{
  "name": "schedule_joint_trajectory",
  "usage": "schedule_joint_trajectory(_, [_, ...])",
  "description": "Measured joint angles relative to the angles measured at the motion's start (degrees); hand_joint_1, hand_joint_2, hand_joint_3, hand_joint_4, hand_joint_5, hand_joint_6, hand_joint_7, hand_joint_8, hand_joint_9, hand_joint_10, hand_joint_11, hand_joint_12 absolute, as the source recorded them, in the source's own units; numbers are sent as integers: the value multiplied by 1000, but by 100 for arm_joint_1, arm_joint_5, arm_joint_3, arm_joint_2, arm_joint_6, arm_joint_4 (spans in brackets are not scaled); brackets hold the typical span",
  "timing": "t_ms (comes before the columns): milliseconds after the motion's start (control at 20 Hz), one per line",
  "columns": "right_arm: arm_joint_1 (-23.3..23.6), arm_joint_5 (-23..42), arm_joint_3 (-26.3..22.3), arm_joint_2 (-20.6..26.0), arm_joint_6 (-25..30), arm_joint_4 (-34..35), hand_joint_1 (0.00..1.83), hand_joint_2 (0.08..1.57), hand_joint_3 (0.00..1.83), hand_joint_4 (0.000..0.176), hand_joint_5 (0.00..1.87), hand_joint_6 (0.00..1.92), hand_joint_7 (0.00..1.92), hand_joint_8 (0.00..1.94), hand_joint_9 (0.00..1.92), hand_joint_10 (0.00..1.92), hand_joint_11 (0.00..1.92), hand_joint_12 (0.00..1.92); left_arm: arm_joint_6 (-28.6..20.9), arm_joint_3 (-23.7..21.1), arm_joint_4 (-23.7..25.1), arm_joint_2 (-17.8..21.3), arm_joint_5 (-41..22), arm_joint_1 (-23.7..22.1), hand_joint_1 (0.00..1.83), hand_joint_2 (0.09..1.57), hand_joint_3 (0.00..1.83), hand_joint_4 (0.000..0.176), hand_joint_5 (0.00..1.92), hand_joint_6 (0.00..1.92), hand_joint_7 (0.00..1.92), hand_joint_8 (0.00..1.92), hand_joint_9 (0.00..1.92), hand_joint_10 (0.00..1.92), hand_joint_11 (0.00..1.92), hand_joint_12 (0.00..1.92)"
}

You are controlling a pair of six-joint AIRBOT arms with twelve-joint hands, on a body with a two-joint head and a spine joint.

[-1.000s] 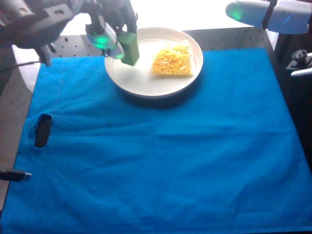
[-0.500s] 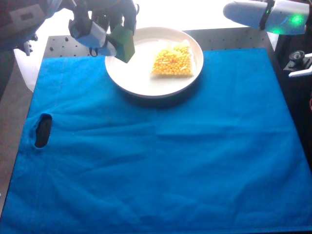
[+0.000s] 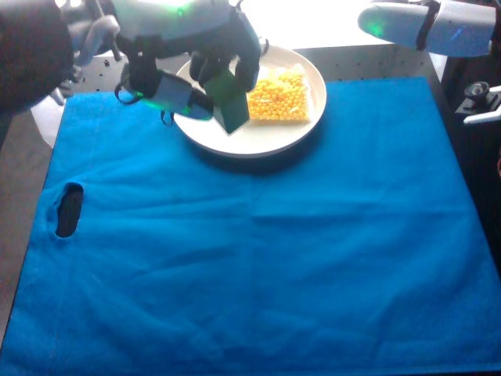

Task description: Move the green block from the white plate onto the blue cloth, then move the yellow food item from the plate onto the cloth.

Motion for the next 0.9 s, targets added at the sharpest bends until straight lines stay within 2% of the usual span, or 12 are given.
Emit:
schedule_joint_trajectory(50, [0, 0, 0, 0, 0, -2, 696, 739, 0, 129, 453, 2, 242, 1, 216, 0, 0, 1366, -2, -63, 9, 55, -63, 28, 1206, 1049, 19, 0, 1135, 640, 1018, 991, 980, 1183, 833, 1113])
schedule_joint_trajectory(150, [0, 0, 0, 0, 0, -2, 707, 755, 4, 128, 445, 0, 252, 1, 251, 11, 0, 1476, -2, -186, 11, 186, -214, 140, 1180, 1071, 2, 0, 1072, 807, 1106, 792, 1021, 1214, 837, 1195])
schedule_joint_trajectory(200, [0, -2, 0, 0, 0, 2, 707, 757, 3, 128, 445, 1, 212, 0, 195, 2, 0, 1380, -149, -258, 179, 258, -291, 219, 1266, 1109, 2, 0, 965, 737, 1043, 1129, 1038, 1193, 853, 1223])
schedule_joint_trajectory(300, [0, -4, 0, 0, 2, -4, 698, 753, 0, 125, 439, 2, 202, 3, 182, 4, 0, 1331, -1427, -125, 1257, 254, -459, 197, 1268, 1113, 0, 0, 955, 750, 1040, 1139, 1038, 1203, 867, 1251])
schedule_joint_trajectory(350, [0, 2, 0, 0, 0, -22, 680, 750, 0, 129, 444, 2, 223, 4, 209, 11, 0, 1357, -2153, -9, 1923, 221, -573, 90, 1279, 1087, 0, 0, 1054, 585, 1080, 1080, 1052, 1140, 837, 1286])
schedule_joint_trajectory(400, [0, 0, 0, 0, 0, 0, 677, 750, 0, 126, 441, 1, 208, 2, 189, 6, 0, 1316, -2452, 70, 2155, 188, -673, 61, 1282, 1073, 0, 0, 1098, 516, 1094, 1054, 1026, 1105, 776, 1381])
schedule_joint_trajectory(450, [0, -2, 0, 0, 0, -7, 680, 756, 2, 125, 454, 5, 223, 8, 200, 11, 0, 1310, -2500, 79, 2065, 188, -767, 81, 1286, 1062, 0, 0, 1140, 457, 1111, 1016, 1028, 1025, 743, 1398])
schedule_joint_trajectory(500, [0, -2, 0, 0, 0, -7, 692, 765, 4, 124, 454, 4, 156, 9, 86, 13, 0, 962, -2509, 79, 2044, 188, -837, 131, 1283, 1068, 0, 0, 1132, 470, 1094, 1042, 1016, 988, 688, 1424])
schedule_joint_trajectory(650, [0, -2, 0, 0, 0, 7, 692, 751, 0, 118, 451, 0, 167, 2, 99, 6, 0, 823, -2529, 55, 2109, 151, -903, 302, 1274, 1094, 1, 0, 1025, 651, 1057, 1104, 973, 1014, 563, 1528])
schedule_joint_trajectory(750, [0, -2, 0, 0, 2, -22, 692, 760, 1, 111, 462, 1, 197, 2, 112, 4, 0, 630, -2527, 61, 1987, 140, -916, 332, 1273, 1095, 0, 0, 1052, 593, 1038, 1145, 962, 1036, 624, 1473])
schedule_joint_trajectory(800, [0, -2, 0, 0, 2, -15, 660, 746, 0, 119, 447, 10, 215, 1, 146, 8, 0, 838, -2529, 83, 1996, 103, -916, 385, 1156, 1101, 2, 0, 1017, 854, 984, 1042, 926, 1086, 614, 1439])
schedule_joint_trajectory(900, [0, -2, 0, 0, 0, 2, 658, 752, 1, 114, 440, 9, 211, 0, 141, 4, 0, 865, -2531, 125, 2044, 35, -885, 483, 1149, 1108, 1, 0, 997, 928, 983, 1004, 899, 1147, 587, 1449])
